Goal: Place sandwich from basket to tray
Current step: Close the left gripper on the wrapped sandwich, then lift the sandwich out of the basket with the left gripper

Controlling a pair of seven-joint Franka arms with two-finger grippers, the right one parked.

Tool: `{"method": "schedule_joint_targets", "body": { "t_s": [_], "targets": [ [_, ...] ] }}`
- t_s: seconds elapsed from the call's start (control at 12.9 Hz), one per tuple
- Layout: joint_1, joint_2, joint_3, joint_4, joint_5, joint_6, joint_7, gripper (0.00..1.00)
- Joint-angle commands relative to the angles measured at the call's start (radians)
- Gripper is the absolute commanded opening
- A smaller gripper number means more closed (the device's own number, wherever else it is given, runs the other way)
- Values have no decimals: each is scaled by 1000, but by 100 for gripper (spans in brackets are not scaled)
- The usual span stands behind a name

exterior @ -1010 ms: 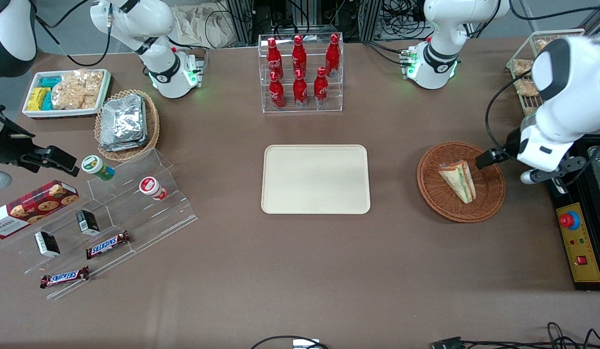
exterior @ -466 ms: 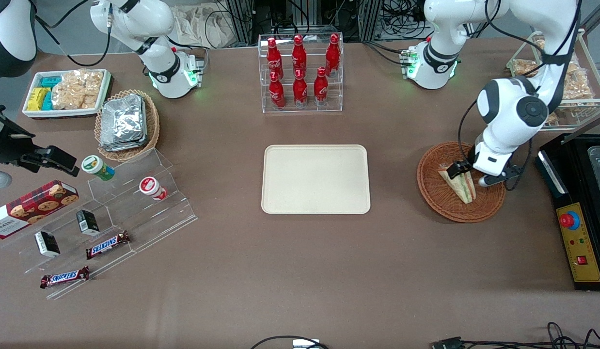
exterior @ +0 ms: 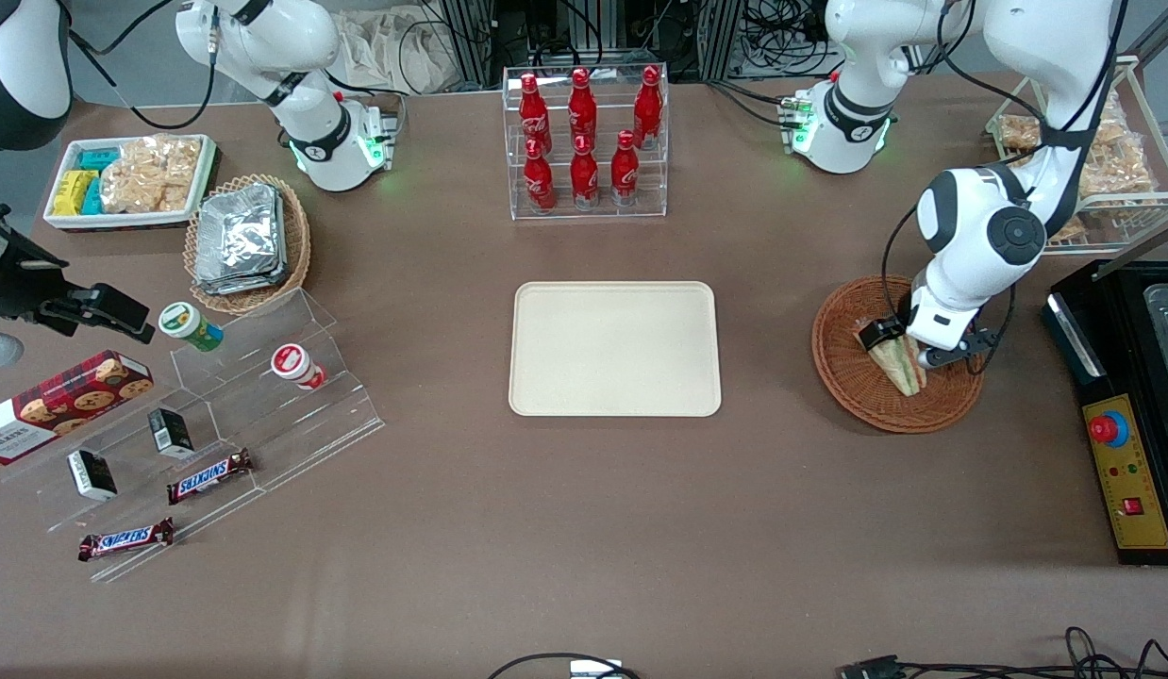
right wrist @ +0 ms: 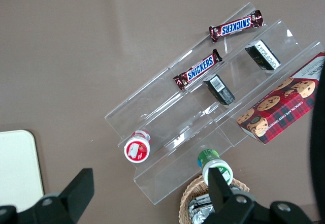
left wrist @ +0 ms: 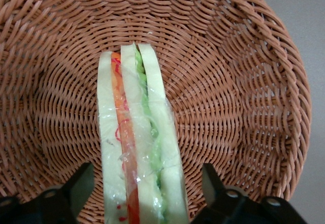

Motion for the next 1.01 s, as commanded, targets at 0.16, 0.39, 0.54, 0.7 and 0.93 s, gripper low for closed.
{"method": "schedule_joint_targets", "body": {
  "t_s": [0.16, 0.39, 0.54, 0.7, 0.93],
  "targets": [
    [-4, 1, -1, 11, 15, 13, 0, 0],
    [-4, -55, -3, 15, 15, -33, 0, 0],
    [-5, -135, -9, 24, 21, -148, 0, 0],
    [-5, -233, -12, 64, 49, -298, 4, 0],
    [-42, -301, -21, 277, 63, -638, 10, 0]
  ]
}}
